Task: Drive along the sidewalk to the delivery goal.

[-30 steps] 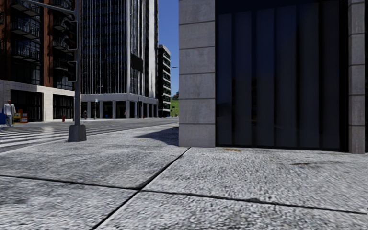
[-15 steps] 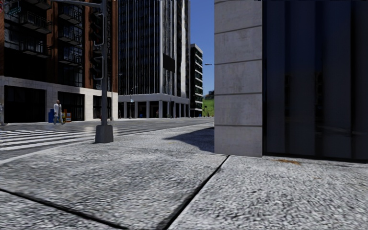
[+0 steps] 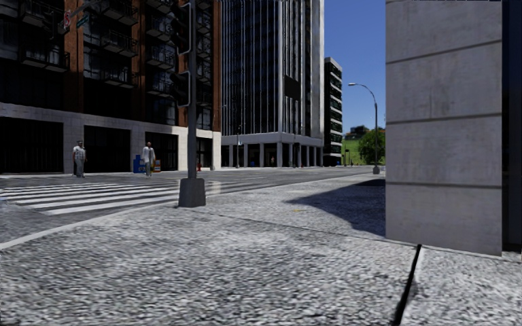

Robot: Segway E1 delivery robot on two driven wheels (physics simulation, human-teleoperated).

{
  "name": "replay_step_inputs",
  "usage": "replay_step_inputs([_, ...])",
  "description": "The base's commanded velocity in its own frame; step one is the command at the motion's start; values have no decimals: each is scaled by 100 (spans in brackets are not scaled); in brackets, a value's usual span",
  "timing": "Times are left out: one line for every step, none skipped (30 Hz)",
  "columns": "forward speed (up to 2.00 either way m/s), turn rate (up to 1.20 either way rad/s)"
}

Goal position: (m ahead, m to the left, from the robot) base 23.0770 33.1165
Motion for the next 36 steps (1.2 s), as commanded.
replay_step_inputs([172,49])
replay_step_inputs([172,49])
replay_step_inputs([172,40])
replay_step_inputs([172,24])
replay_step_inputs([172,10])
replay_step_inputs([172,10])
replay_step_inputs([172,1])
replay_step_inputs([173,0])
replay_step_inputs([173,0])
replay_step_inputs([173,0])
replay_step_inputs([174,0])
replay_step_inputs([176,0])
replay_step_inputs([177,0])
replay_step_inputs([179,0])
replay_step_inputs([179,0])
replay_step_inputs([183,0])
replay_step_inputs([190,0])
replay_step_inputs([194,0])
replay_step_inputs([194,0])
replay_step_inputs([200,0])
replay_step_inputs([200,0])
replay_step_inputs([200,0])
replay_step_inputs([200,0])
replay_step_inputs([200,0])
replay_step_inputs([200,0])
replay_step_inputs([200,-1])
replay_step_inputs([200,-14])
replay_step_inputs([200,-14])
replay_step_inputs([200,-17])
replay_step_inputs([200,-18])
replay_step_inputs([200,-18])
replay_step_inputs([200,-10])
replay_step_inputs([200,-10])
replay_step_inputs([200,0])
replay_step_inputs([200,0])
replay_step_inputs([200,0])
